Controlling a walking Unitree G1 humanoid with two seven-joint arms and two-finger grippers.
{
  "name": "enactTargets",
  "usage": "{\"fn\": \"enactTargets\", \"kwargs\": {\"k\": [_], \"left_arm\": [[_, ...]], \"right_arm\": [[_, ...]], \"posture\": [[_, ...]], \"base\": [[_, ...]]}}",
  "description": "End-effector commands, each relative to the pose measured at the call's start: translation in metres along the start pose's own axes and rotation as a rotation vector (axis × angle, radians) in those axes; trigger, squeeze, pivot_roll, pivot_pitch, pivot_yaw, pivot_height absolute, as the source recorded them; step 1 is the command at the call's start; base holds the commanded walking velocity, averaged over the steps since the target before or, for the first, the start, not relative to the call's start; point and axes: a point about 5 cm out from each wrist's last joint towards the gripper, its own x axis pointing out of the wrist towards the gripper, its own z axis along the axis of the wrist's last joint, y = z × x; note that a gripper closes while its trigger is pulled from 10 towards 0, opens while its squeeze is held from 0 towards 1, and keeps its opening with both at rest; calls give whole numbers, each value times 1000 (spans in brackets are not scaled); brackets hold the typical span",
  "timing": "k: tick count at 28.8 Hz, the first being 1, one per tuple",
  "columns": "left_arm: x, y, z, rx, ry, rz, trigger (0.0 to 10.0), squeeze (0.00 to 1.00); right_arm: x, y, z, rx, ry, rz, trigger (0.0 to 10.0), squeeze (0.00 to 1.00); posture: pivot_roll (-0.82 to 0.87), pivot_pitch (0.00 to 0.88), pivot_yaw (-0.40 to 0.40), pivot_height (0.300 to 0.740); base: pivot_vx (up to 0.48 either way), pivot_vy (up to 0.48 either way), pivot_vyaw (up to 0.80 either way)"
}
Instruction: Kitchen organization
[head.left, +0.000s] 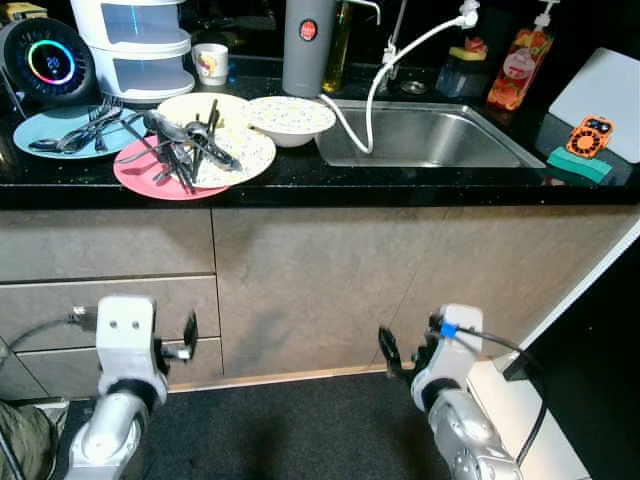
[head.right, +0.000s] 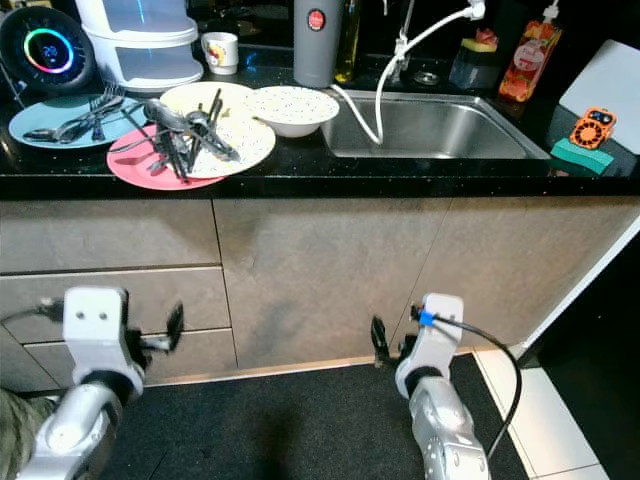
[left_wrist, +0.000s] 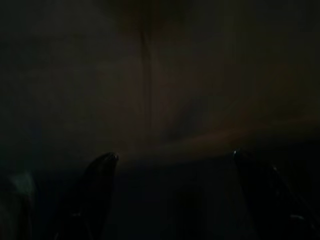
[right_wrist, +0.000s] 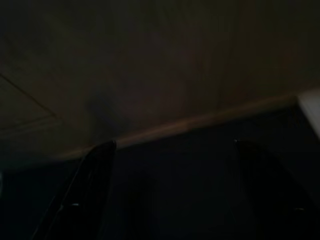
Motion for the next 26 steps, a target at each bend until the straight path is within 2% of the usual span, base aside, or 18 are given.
{"fn": "enactTargets", "kwargs": {"k": [1,2,3,4,5,7,9,11,12,13,14,18,19,21,24,26], "left_arm": [[1,0,-21,78,108,2,10000,0],[4,2,-32,56,149,18,10000,0],[10,4,-51,-54,198,51,10000,0],[10,4,-51,-54,198,51,10000,0],[13,5,-61,-118,235,73,10000,0],[17,6,-77,-164,294,102,10000,0],[17,6,-77,-164,294,102,10000,0],[17,9,-100,-122,390,144,10000,0],[17,9,-100,-122,390,144,10000,0],[16,10,-107,-121,414,152,10000,0],[17,9,-110,-121,426,144,10000,0],[18,7,-114,-117,434,125,10000,0],[18,8,-115,-113,437,125,10000,0],[17,12,-119,-127,451,151,10000,0],[18,16,-120,-168,441,178,10000,0],[20,16,-121,-154,432,176,10000,0]], "right_arm": [[-1,-10,-14,42,57,-39,10000,0],[1,-12,-20,42,85,-43,10000,0],[4,-16,-35,22,144,-53,10000,0],[4,-16,-35,22,144,-53,10000,0],[5,-17,-45,3,195,-62,10000,0],[4,-22,-64,-34,281,-93,10000,0],[4,-22,-64,-34,281,-93,10000,0],[-3,-29,-87,-70,383,-143,10000,0],[-3,-29,-87,-70,383,-143,10000,0],[-7,-29,-97,-74,418,-151,10000,0],[-10,-28,-104,-82,447,-145,10000,0],[-14,-23,-113,-84,478,-124,10000,0],[-15,-20,-117,-87,491,-115,10000,0],[-17,-19,-123,-94,509,-110,10000,0],[-23,-25,-132,-110,549,-136,10000,0],[-27,-30,-136,-117,568,-161,10000,0]], "posture": [[104,99,-69,740],[104,105,-68,740],[109,110,-65,740],[109,110,-65,740],[106,108,-56,740],[105,107,-54,740],[105,107,-54,740],[113,111,-51,740],[113,111,-51,740],[113,111,-51,740],[0,0,0,740],[0,0,0,740],[120,122,-60,740],[122,124,-58,740],[135,131,-61,740],[136,133,-65,740]], "base": [[0,0,0],[0,0,0],[0,0,0],[0,0,0],[0,0,0],[0,0,0],[0,0,0],[0,0,0],[0,0,0],[0,0,0],[0,0,0],[0,0,0],[0,0,0],[0,0,0],[0,0,0],[0,0,0]]}}
